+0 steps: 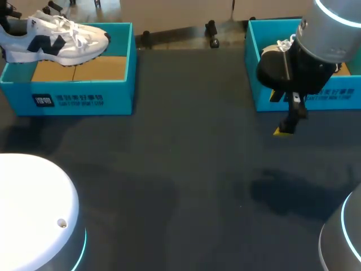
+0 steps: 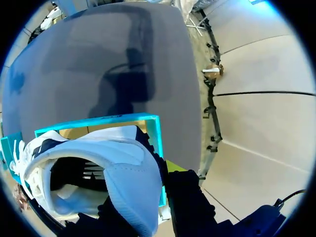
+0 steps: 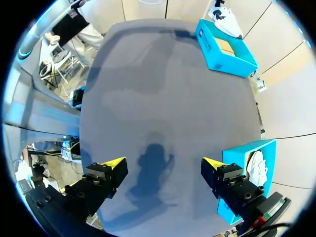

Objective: Take the shoe out of the shoebox, open the shoe tongue, remove and reinsert the insole, then place the shoe into the shoebox

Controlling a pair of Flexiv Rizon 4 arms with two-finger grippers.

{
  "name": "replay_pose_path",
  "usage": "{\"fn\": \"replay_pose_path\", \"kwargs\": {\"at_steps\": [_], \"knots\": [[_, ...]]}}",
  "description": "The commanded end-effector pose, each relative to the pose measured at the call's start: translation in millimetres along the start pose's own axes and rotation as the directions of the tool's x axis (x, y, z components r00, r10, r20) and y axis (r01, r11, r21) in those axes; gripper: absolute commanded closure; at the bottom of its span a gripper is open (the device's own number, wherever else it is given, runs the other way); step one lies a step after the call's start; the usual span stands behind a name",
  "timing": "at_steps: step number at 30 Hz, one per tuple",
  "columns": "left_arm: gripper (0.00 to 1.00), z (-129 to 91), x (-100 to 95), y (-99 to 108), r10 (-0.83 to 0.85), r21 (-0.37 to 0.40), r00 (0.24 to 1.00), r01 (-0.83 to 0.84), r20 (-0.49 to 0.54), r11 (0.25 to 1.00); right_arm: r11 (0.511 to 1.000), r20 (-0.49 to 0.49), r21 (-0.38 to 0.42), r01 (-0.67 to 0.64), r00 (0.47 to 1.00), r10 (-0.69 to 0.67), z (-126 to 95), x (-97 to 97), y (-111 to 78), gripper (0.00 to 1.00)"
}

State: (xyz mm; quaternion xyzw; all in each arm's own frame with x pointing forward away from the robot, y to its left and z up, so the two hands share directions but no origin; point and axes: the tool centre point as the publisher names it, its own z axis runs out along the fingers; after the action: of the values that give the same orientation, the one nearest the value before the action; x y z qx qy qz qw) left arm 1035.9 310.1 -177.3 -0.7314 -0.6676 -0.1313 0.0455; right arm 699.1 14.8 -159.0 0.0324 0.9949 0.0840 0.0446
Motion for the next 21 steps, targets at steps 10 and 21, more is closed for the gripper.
{"fn": "replay_pose_path", "kwargs": {"at_steps": [10,21], "knots": [[1.0,32,-7.4,40,-0.028,0.071,1.0,0.028,0.0,0.997,1.0,-0.002,0.003,-0.001,1.0,0.001,1,-1.4,1.5,0.0],[1.0,60,-19.8,46,0.016,0.059,0.999,-0.019,0.042,0.998,1.0,-0.002,0.003,-0.001,1.0,0.001,1,-1.4,1.5,0.0]]}}
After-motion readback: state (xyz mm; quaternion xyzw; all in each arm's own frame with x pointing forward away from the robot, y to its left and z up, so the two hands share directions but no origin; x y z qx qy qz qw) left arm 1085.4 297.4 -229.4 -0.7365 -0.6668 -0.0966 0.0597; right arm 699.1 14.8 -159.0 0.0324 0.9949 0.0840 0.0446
